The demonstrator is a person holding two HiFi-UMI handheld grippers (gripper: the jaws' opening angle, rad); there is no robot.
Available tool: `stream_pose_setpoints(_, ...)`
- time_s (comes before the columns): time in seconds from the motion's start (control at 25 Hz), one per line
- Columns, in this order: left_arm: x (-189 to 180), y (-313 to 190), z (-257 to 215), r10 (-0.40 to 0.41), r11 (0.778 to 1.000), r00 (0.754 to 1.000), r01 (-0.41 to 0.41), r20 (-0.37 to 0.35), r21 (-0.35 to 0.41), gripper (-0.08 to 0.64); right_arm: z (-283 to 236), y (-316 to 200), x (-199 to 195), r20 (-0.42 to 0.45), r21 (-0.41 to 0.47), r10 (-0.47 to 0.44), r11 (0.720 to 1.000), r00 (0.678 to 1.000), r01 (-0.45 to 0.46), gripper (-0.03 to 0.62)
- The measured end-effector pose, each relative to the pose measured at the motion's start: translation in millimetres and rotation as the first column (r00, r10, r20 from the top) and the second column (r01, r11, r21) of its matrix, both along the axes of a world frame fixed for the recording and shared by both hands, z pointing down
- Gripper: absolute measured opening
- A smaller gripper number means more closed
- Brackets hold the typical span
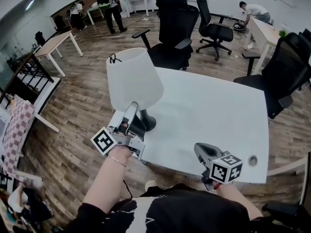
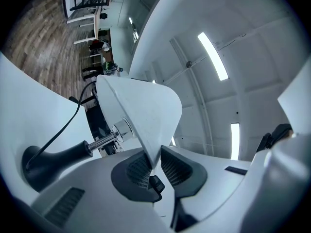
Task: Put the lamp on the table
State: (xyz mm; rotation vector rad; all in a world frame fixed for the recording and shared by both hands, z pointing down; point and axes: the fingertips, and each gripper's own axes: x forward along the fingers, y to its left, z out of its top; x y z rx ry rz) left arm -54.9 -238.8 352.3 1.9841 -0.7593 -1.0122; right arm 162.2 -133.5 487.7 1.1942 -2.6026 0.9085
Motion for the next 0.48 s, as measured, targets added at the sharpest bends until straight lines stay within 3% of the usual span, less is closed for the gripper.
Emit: stream_pose_setpoints(0.48,-5.6,1.0,2.4,0.041,0.999,0.999,-0.041,-0.009,-0.033,0.052,2.1,1.2,-3.9,0.009,-0.01,0.074,0.997,0.997,-0.074,0.015)
